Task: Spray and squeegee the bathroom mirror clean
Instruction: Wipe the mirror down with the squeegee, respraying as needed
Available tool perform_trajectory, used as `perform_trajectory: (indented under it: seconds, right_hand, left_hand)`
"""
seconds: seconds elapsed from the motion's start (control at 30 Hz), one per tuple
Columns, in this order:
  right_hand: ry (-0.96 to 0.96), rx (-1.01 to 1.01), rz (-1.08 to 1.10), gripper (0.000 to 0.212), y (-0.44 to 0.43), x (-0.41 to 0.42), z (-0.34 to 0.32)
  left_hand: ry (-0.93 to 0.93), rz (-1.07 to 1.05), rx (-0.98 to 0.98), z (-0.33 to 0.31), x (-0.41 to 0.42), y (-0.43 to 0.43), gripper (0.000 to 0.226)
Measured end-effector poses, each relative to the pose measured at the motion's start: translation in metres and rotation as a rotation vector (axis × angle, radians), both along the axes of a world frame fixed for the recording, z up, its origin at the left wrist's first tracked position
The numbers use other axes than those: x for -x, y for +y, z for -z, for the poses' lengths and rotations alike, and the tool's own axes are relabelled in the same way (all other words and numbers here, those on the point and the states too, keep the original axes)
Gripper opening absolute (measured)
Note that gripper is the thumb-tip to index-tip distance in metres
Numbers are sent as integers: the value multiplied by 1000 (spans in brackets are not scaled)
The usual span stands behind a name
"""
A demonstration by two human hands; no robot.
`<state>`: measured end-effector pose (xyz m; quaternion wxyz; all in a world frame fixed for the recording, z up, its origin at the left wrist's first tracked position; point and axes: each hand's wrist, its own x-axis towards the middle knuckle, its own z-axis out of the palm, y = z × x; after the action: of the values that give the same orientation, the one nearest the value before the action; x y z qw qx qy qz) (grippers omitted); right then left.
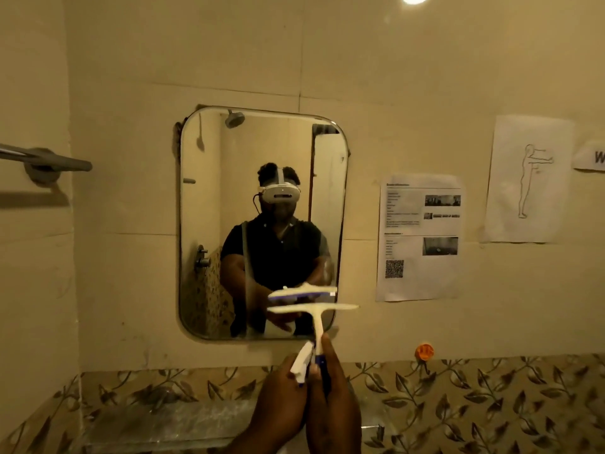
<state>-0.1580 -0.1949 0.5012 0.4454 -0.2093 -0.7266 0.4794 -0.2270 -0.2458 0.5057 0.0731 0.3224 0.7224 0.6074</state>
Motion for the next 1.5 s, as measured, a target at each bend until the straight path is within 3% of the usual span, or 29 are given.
perform_trajectory:
  seconds: [0.1,0.3,0.43,0.6,1.07,1.5]
  right_hand:
    - [36,-87,0,48,16,2,-50]
    - [128,-224,-11,49,39,5,-176]
    - [179,-309,32,49,48,15,-249]
    - [214,-324,37,49,54,24,-305]
    - [243,-235,-27,49,63,37,-296]
    - [214,-249,-15,50,67,31,-217]
  left_hand:
    - [112,-30,-12,-60,4,12,27]
    - [180,-57,-157,-183,14,39,31]
    - [401,-145,-119,-258,26,50,37]
    - [371,-170,-164,-313,27,54,42]
    - [376,-228,-121,-303,31,59,38]
    - [301,-129,-80,-227,35,66,32]
